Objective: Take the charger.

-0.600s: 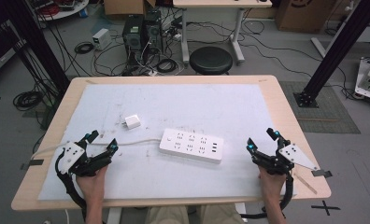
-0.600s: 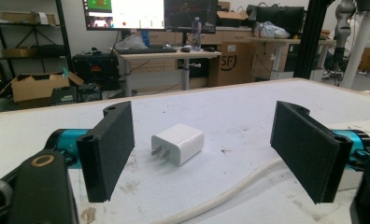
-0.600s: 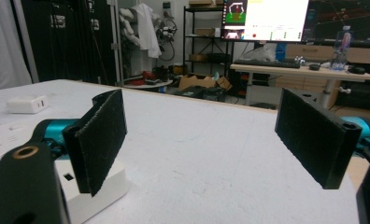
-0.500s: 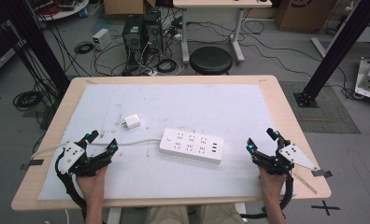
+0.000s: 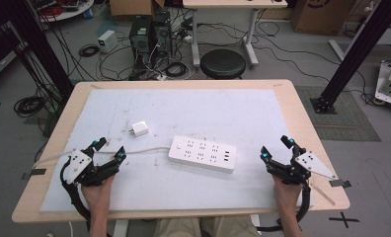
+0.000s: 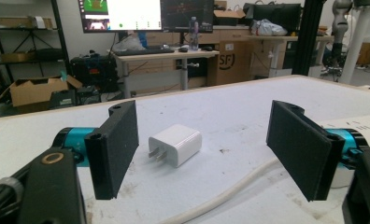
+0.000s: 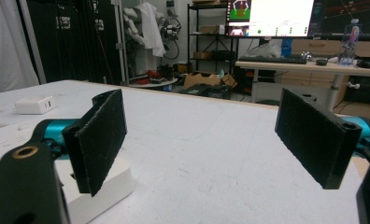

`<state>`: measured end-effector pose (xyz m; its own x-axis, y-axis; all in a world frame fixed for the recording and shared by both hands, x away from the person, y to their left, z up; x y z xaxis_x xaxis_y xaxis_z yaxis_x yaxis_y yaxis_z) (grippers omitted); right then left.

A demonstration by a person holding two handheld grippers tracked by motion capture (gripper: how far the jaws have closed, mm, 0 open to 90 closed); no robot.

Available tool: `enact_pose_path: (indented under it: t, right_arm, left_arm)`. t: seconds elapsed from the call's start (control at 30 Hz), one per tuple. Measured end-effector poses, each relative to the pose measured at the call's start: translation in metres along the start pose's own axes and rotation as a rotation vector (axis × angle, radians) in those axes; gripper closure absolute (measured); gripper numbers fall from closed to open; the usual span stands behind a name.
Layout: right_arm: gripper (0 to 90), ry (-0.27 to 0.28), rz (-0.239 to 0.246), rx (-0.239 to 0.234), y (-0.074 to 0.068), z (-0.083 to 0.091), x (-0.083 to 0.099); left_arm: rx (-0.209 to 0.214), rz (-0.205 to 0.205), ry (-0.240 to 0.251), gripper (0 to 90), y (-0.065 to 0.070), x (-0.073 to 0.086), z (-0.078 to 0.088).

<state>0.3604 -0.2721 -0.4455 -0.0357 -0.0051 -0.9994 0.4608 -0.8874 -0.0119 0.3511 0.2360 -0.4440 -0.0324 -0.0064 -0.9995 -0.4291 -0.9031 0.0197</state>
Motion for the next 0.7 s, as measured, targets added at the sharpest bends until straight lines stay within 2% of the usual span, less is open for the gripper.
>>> enact_pose_path:
  t: [0.2, 0.27, 0.33, 0.37, 0.47, 0.53, 0.63, 0.7]
  right_arm:
    - [16.9, -0.002, -0.014, 0.001, 0.000, 0.000, 0.000]
    - [16.9, -0.003, -0.013, 0.001, 0.000, 0.000, 0.000]
    - [17.0, -0.005, -0.005, -0.001, 0.000, -0.001, 0.000]
    - [17.0, -0.005, -0.005, -0.001, 0.000, -0.001, 0.000]
    - [16.9, -0.007, -0.001, -0.001, 0.000, -0.001, 0.000]
    - [17.0, -0.009, -0.005, 0.004, 0.000, -0.001, 0.001]
    - [16.9, -0.007, 0.001, 0.001, 0.000, -0.001, 0.000]
    - [16.9, -0.007, 0.004, 0.002, 0.000, -0.001, 0.000]
  left_arm:
    - [0.026, 0.014, -0.033, 21.4, 0.002, 0.001, -0.002]
    - [0.036, 0.026, -0.043, 21.3, 0.003, 0.001, -0.003]
    - [0.070, 0.061, -0.045, 21.3, 0.004, 0.001, -0.003]
    - [0.070, 0.061, -0.045, 21.7, 0.004, 0.001, -0.003]
    - [0.086, 0.073, -0.084, 21.8, 0.006, 0.000, -0.005]
    - [0.099, 0.060, -0.094, 21.8, 0.007, -0.004, -0.006]
    - [0.101, 0.015, -0.115, 21.8, 0.007, -0.011, -0.007]
    - [0.105, 0.011, -0.120, 21.7, 0.008, -0.013, -0.008]
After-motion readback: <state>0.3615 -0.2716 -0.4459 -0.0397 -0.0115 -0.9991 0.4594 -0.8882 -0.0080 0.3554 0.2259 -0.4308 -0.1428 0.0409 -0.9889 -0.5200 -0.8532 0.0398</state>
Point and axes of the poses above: each handheld gripper's, and its own axes: z roughly backward along the jaws, x roughly out of its underside, y roughly to its right, the point moved 8 cm from there along -z, roughly forward along the jaws, and after that the axes turned 1 degree about z, right-handed, at the moved point
